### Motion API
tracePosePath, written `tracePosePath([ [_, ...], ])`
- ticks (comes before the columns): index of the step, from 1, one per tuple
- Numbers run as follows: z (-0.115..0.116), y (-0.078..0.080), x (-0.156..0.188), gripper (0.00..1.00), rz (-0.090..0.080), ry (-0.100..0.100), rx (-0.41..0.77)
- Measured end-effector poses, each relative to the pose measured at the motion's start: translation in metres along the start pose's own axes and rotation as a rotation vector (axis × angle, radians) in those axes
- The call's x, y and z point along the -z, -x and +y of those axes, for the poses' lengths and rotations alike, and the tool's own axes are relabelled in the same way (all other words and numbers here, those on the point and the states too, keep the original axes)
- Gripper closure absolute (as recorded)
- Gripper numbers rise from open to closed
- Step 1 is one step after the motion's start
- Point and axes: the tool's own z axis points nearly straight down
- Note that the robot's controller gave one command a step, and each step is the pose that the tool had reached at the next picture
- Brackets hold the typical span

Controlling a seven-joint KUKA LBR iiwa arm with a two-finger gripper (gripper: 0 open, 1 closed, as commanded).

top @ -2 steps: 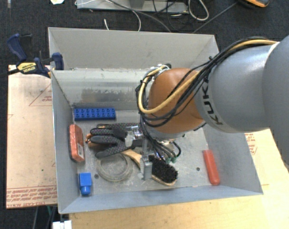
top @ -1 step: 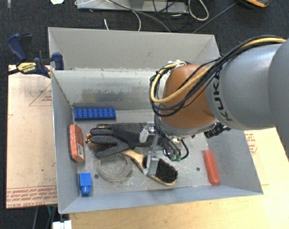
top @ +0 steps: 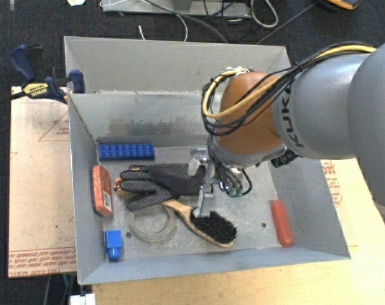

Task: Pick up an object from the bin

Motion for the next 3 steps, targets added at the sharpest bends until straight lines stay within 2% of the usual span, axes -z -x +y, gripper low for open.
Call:
tracePosePath([
  [1, 0.009, -0.004, -0.025, 0.00, 0.000, 0.000, 0.255],
  [2, 0.039, 0.000, -0.065, 0.00, -0.007, -0.001, 0.119],
  [3, 0.001, 0.018, -0.037, 0.00, -0.004, 0.002, 0.092],
])
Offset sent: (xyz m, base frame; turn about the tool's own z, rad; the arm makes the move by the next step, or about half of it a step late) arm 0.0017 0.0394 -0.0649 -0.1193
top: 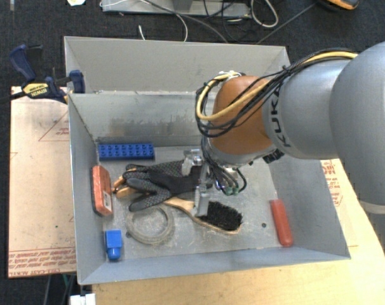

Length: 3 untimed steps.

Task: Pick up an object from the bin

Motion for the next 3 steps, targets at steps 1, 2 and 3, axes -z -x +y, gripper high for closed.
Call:
tracePosePath([
  [1, 0.021, 0.037, -0.003, 0.00, -0.002, 0.000, 0.197],
  [2, 0.023, 0.038, -0.012, 0.00, -0.004, 0.000, 0.353],
  [3, 0.027, 0.044, -0.020, 0.00, -0.005, 0.001, 0.071],
])
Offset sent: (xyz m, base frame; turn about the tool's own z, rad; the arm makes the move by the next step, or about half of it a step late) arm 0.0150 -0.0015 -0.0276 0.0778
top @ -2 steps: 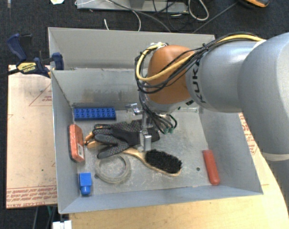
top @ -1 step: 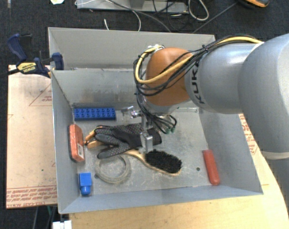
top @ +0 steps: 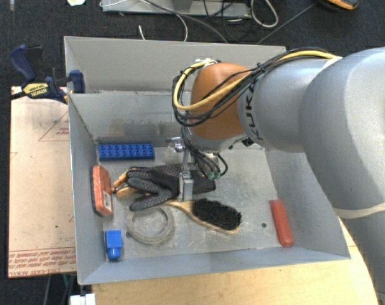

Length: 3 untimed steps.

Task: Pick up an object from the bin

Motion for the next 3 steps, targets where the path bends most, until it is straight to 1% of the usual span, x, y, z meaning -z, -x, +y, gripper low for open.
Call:
tracePosePath([
  [1, 0.0122, -0.0168, -0.0039, 0.00, -0.002, 0.000, 0.022],
  [2, 0.0123, -0.0177, -0.0062, 1.00, -0.004, 0.002, -0.161],
  [3, 0.0117, -0.0160, -0.0065, 1.00, -0.005, 0.003, -0.183],
])
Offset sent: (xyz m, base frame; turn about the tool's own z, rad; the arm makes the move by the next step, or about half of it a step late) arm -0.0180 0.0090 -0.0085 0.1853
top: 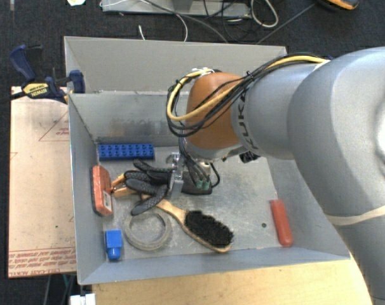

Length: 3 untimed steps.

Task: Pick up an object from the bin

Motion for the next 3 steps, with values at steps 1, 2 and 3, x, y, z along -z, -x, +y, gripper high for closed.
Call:
tracePosePath([
  [1, 0.000, 0.000, 0.000, 1.00, 0.000, 0.000, 0.000],
  [2, 0.011, 0.003, 0.051, 1.00, 0.002, 0.000, 0.009],
  [3, 0.007, 0.005, 0.091, 1.00, 0.001, 0.000, 0.042],
])
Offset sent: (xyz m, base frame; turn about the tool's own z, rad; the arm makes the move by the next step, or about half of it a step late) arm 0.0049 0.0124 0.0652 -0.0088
